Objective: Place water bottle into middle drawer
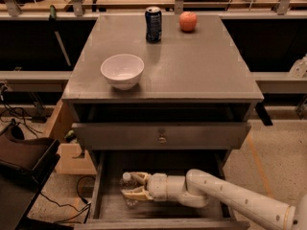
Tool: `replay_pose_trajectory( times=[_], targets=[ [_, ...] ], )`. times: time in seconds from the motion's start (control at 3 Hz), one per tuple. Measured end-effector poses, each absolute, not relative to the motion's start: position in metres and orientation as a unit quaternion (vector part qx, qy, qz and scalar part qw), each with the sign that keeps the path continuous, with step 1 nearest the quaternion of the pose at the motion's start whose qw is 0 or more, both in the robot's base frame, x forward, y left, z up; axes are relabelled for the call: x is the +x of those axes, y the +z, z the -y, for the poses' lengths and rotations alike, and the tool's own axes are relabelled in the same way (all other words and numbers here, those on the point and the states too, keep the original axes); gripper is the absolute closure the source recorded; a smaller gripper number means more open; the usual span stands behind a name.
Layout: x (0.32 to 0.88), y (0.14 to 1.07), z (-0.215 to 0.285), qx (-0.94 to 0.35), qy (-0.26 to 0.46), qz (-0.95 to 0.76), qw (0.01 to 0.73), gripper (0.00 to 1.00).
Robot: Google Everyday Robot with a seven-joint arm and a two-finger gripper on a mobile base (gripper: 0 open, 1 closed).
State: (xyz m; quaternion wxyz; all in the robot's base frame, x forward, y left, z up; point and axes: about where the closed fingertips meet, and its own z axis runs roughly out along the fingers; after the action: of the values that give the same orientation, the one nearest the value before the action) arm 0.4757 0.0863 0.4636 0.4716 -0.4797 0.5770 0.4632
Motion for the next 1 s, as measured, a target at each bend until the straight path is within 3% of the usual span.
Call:
replay_pose_trajectory(
  times=[0.33, 1.0],
  targets=[
    [0.4773, 0.4596, -0.0875, -0.479, 0.456, -0.584, 0.471, 0.82],
    [0.4765, 0.4600, -0.0893, -0.479, 0.457, -0.583, 0.470, 0.36]
  ],
)
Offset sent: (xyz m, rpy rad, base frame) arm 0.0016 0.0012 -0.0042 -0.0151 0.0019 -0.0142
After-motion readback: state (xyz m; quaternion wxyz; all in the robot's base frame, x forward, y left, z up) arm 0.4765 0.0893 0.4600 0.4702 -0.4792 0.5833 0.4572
